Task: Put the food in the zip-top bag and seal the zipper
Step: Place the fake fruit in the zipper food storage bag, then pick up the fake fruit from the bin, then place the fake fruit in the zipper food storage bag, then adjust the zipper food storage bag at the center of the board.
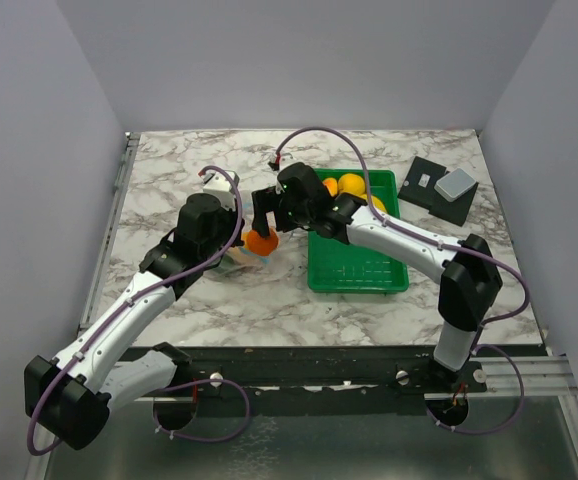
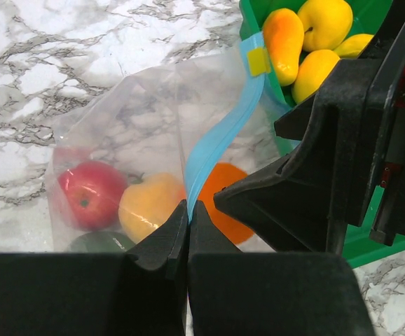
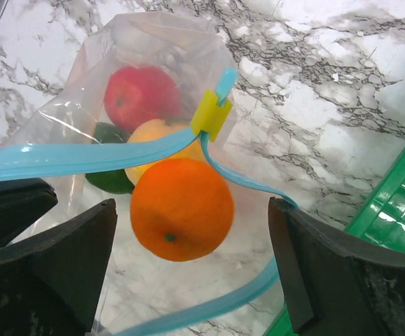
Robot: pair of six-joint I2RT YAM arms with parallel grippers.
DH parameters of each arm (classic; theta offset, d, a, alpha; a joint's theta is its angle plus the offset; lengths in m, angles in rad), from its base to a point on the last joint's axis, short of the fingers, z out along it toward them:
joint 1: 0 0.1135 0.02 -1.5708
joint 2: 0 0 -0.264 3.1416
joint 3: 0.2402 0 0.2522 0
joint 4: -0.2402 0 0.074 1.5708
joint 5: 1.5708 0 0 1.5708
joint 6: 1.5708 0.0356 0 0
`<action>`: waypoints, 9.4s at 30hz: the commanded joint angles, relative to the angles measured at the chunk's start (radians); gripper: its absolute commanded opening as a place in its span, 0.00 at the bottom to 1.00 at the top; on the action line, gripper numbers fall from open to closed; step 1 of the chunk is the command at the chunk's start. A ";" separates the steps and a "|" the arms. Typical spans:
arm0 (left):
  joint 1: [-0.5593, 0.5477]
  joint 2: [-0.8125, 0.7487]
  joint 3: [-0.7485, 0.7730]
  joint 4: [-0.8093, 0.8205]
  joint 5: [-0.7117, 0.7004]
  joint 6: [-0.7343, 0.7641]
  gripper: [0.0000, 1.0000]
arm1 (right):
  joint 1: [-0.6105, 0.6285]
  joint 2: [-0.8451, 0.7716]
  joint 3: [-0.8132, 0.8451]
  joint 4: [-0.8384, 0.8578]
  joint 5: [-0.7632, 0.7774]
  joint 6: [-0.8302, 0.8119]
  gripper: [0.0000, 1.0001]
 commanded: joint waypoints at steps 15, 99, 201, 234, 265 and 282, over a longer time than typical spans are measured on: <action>0.002 0.005 -0.008 0.018 0.004 0.005 0.00 | 0.008 -0.264 -0.100 -0.055 0.082 -0.024 0.98; 0.002 0.045 -0.002 0.018 -0.007 0.012 0.00 | -0.457 0.225 -0.003 -0.163 0.113 0.502 0.86; 0.002 0.019 -0.002 0.019 -0.001 0.010 0.00 | -0.031 -0.002 -0.100 0.240 -0.060 0.249 0.28; 0.001 0.027 -0.002 0.017 -0.011 0.009 0.00 | -0.020 -0.197 -0.227 0.139 0.005 0.251 0.74; 0.002 0.026 -0.004 0.018 -0.003 0.009 0.00 | -0.022 -0.060 -0.197 0.145 -0.034 0.289 0.41; 0.001 -0.014 -0.016 0.017 -0.022 0.014 0.00 | -0.032 -0.031 -0.209 0.136 0.040 0.286 0.09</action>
